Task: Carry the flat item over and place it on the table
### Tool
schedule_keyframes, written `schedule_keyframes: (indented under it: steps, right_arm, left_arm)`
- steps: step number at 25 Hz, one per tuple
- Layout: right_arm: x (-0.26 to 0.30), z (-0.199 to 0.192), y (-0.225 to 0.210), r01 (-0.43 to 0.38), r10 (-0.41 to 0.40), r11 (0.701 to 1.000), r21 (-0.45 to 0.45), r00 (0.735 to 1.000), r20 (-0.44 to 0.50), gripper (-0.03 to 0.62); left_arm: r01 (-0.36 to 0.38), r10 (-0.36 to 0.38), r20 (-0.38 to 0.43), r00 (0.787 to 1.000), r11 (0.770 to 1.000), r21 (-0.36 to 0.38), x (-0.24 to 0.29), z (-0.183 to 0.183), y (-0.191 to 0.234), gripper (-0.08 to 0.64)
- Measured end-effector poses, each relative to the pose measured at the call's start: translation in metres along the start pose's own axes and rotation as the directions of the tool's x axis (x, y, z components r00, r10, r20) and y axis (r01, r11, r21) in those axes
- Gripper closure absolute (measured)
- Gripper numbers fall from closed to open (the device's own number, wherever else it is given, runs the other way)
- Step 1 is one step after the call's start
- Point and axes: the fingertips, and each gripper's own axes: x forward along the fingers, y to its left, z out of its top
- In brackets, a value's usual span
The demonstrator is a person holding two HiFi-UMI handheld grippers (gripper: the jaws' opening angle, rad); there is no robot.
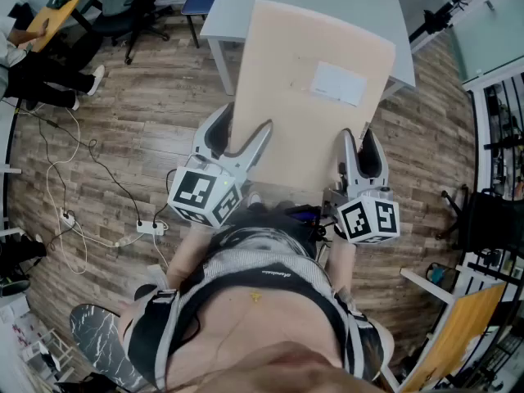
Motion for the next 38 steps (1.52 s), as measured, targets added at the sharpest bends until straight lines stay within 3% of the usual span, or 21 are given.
schedule_keyframes:
  steps: [22, 38]
  right_arm:
    - [-0.018, 0.005, 0.017, -0.024, 0.024, 1.0, 0.008, 1.0, 0.018, 0.383]
    - [0.0, 0.009, -0.003, -0.005, 0.005, 1.0, 0.005, 1.0, 0.011, 0.383]
  left_arm:
    - [0.007, -0.007, 0.012, 1.0, 1.0, -0.024, -0.024, 0.003, -0.005, 0.256]
    - [-0.001, 0.001, -0.004, 1.0, 1.0, -0.011, 0.004, 0.004, -0.005, 0.256]
